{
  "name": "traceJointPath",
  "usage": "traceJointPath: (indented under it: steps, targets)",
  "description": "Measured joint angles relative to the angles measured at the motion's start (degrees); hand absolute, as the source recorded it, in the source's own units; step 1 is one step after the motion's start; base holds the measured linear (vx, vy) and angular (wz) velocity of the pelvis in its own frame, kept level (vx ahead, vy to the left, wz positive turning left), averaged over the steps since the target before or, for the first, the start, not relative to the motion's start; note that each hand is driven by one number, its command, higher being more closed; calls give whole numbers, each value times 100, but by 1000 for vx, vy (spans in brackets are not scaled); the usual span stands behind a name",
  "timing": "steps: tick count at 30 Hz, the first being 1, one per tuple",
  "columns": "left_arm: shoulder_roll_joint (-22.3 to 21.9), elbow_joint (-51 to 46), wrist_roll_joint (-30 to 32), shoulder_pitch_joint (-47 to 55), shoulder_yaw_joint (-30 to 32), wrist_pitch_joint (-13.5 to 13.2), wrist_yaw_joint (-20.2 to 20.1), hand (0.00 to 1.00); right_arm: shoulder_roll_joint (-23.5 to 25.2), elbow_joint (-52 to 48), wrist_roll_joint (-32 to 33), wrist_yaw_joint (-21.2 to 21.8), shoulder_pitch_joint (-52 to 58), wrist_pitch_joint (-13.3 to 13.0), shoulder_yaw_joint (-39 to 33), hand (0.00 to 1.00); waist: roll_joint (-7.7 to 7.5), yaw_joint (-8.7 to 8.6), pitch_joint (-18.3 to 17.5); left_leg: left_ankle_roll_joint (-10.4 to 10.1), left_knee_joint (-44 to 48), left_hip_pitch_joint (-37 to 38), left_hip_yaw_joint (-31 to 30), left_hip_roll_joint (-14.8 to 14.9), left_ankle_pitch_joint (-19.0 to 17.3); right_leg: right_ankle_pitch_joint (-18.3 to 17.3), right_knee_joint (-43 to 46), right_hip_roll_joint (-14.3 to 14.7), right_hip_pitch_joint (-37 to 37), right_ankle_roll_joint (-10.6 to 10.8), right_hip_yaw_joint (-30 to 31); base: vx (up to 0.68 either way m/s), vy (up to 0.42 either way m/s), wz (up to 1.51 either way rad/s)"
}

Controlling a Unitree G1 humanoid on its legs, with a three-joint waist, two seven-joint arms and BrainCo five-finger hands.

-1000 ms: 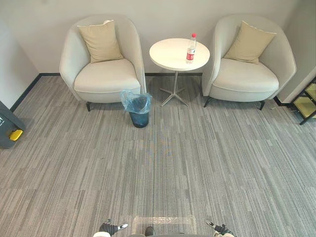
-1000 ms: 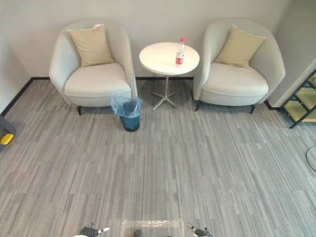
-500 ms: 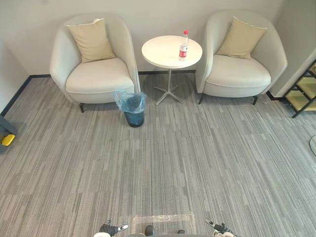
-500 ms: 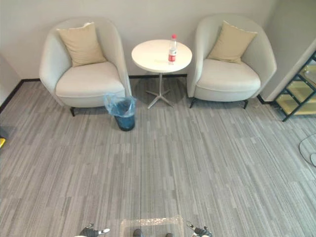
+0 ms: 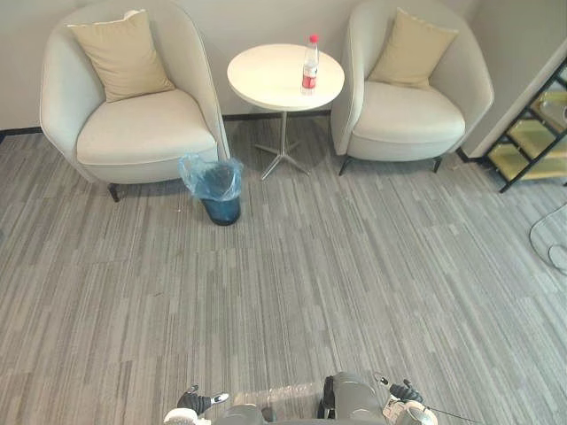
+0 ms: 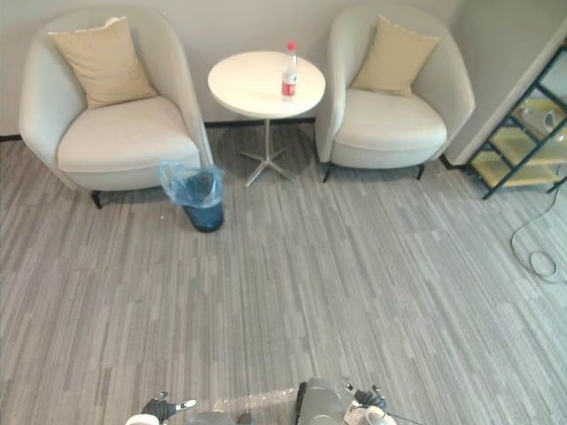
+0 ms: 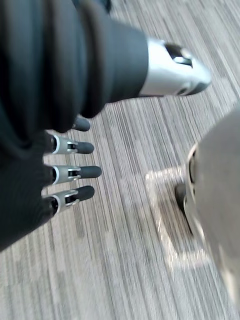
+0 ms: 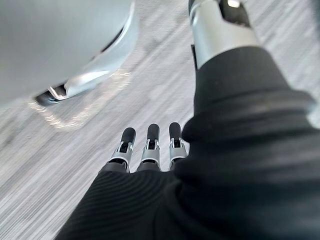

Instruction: Gather rubbish on tea table into small bin, then transfer packed bag to large trash can.

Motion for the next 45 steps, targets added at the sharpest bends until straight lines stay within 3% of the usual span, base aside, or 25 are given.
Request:
traceJointPath:
  steps: [2, 5, 6, 7, 9, 10, 11, 13, 15, 19, 21, 22, 23, 24, 26, 29, 33, 36, 38, 39, 40, 41, 43, 44, 45]
  targets:
    - [-4, -1, -5, -57, -17, 9, -2, 0, -47, 16, -2, 3, -26, 1, 56, 0, 22, -12, 12, -100, -122, 112, -5, 88, -56, 160, -723, 87, -180, -27, -103, 383, -35, 5]
    - [19, -2, -6, -113, -117, 22, -4, 0, -85, 57, -7, -3, -3, 17, 66, 0, 49, -131, 27, -442, -81, 302, -210, 268, -254, 1003, -2144, 388, -172, -261, -49, 452, -141, 38]
    - [15, 4, -4, -112, -110, 26, -1, 0, -95, 120, -4, 0, 57, 23, 55, 0, -1, -149, -2, -578, 76, 365, -375, 330, -337, 1570, -2247, 482, -148, -559, 65, 575, -249, 41]
    - [-100, -20, 1, -151, -94, 25, 3, 0, -171, 192, -15, 5, 50, 29, 37, 0, 166, -155, 25, -637, 426, 287, -475, 525, -346, 1517, -2256, 594, 19, -579, -46, 689, -309, 24]
    - [-185, -149, -1, -158, 22, 4, -6, 0, -249, 199, -18, 10, 2, 41, -7, 0, 287, -68, 8, -874, 1848, -375, -480, 711, -69, 1382, -2533, 790, 267, -702, -33, 536, -257, -6]
    - [-195, -158, -14, -195, 146, 6, -3, 0, -251, 194, -9, 0, -33, 49, 12, 0, 357, -91, 78, -794, 3202, -962, -526, 889, 508, 1338, -2878, 858, 726, -728, -57, 501, -214, 1]
    - [-261, -205, -27, -234, 203, -9, 4, 0, -254, 248, -1, -24, -48, 69, 35, 0, 377, -85, 194, -815, 4234, -1295, -489, 1037, 432, 1317, -3215, 901, 1296, -756, -75, 483, -188, 4]
    - [-326, -377, -125, -246, 264, -81, 41, 0, -234, 213, 5, -61, -9, 62, 58, 0, 290, -30, 245, -762, 4726, -1670, -278, 1115, 243, 1293, -3519, 866, 1925, -793, -28, 472, -134, -9]
    - [-508, -600, -137, -261, 409, -115, 46, 0, -179, 103, 47, -78, -86, 62, 65, 0, 293, 38, 241, -699, 4585, -2217, -96, 1123, 124, 1223, -3780, 816, 2319, -776, 60, 408, -55, -25]
    - [-736, -653, -122, -407, 401, -116, 34, 0, -7, -39, 51, -73, -256, 61, 64, 0, 325, 81, 224, -588, 1860, -2713, -257, 660, 383, 899, -4010, 678, 2675, -517, 227, 317, 99, -27]
    - [-829, -606, -120, -411, 399, -120, 36, 0, -28, 9, 39, -83, -184, 77, 57, 0, 383, 223, 171, -539, 759, -2514, -609, 476, 1264, 589, -3998, 690, 2831, -388, 426, 395, 254, -35]
    - [-753, -582, -116, -404, 425, -112, 37, 0, 22, 11, 33, -87, -156, 78, 64, 0, 259, 278, 83, -365, 745, -2430, -589, 322, 1391, 444, -3981, 569, 2910, -349, 539, 488, 239, -37]
    - [-616, -557, -119, -383, 502, -94, 37, 0, 176, 5, -5, -90, -55, 70, 124, 0, -62, 282, -72, -213, 874, -2395, -393, 133, 1103, 254, -3769, 324, 2919, -284, 654, 427, 153, -24]
    - [-604, -559, -123, -380, 540, -92, 39, 0, 203, 3, -9, -92, -34, 70, 162, 0, -121, 295, -106, -179, 911, -2378, -318, 115, 1034, 233, -3630, 269, 2865, -268, 700, 431, 130, -29]
    - [-595, -543, -124, -364, 687, -79, 47, 0, 300, -29, -25, -61, 18, 73, 300, 0, -218, 413, -166, -89, 880, -1982, -36, 73, 772, 194, -2537, 134, 2531, -245, 1043, 439, 180, -67]
    - [-631, -535, -127, -339, 673, -13, 42, 0, 316, -247, -30, -28, 35, 59, 412, 0, -200, 294, -169, -9, 751, -1290, 16, -47, 386, 364, 352, -81, 1362, 248, 1081, 350, 145, -30]
    - [-738, -360, -188, -412, 622, 26, 94, 0, 292, -390, -33, -27, 95, 47, 359, 0, -180, 231, -164, -34, 366, -367, -101, -33, 252, 1, 976, -347, 642, 70, 87, 441, 52, 23]
    - [-829, -337, -219, -415, 625, 22, 126, 0, 226, -385, -36, -3, 103, 16, 262, 0, -107, 158, -176, -231, 106, 102, -344, 123, 138, 69, -433, -233, 234, -136, -277, 505, -109, 53]
    - [-790, -339, -218, -313, 620, 16, 132, 0, 194, -264, -36, 0, 123, 17, 250, 0, -102, 88, -180, -455, 79, 383, -568, 269, -2, 871, -1915, 98, 216, -259, 37, 483, -225, 58]
    - [-768, -342, -216, -292, 624, 10, 133, 0, 211, -209, -27, 5, 136, 20, 236, 0, -164, 69, -216, -508, 76, 421, -671, 237, -37, 1218, -2218, 133, 231, -343, 122, 520, -276, 48]
    - [-820, -274, -215, -297, 647, 21, 140, 0, 161, -128, -26, 19, 84, 17, 175, 0, -48, 17, -249, -588, 96, 581, -855, 349, -90, 1515, -2002, 254, 215, -560, 182, 496, -272, 19]
    - [-968, -209, -215, -238, 692, 12, 125, 0, 22, -97, -38, 32, 62, 14, 174, 0, 232, 22, -399, -672, 333, 529, -978, 570, -36, 1257, -1932, 411, 232, -641, 101, 490, -270, 3]
    - [-1092, -209, -216, -220, 815, 7, 131, 0, -64, -60, -45, 53, 48, 17, 179, 0, 434, 32, -432, -742, 900, 268, -1089, 696, 5, 1039, -1983, 563, 359, -734, 22, 502, -290, -2]
    - [-1138, -241, -218, -253, 959, 4, 133, 0, -87, -36, -22, 34, 64, 21, 159, 0, 459, 17, -405, -1062, 2283, -343, -1248, 783, 312, 909, -2233, 669, 669, -799, -6, 504, -307, 13]
    - [-1133, -251, -218, -286, 1009, 6, 130, 0, -83, -25, -21, 29, 84, 36, 197, 0, 442, 16, -385, -1144, 3140, -736, -1305, 851, 460, 885, -2431, 711, 925, -832, -35, 387, -234, 16]
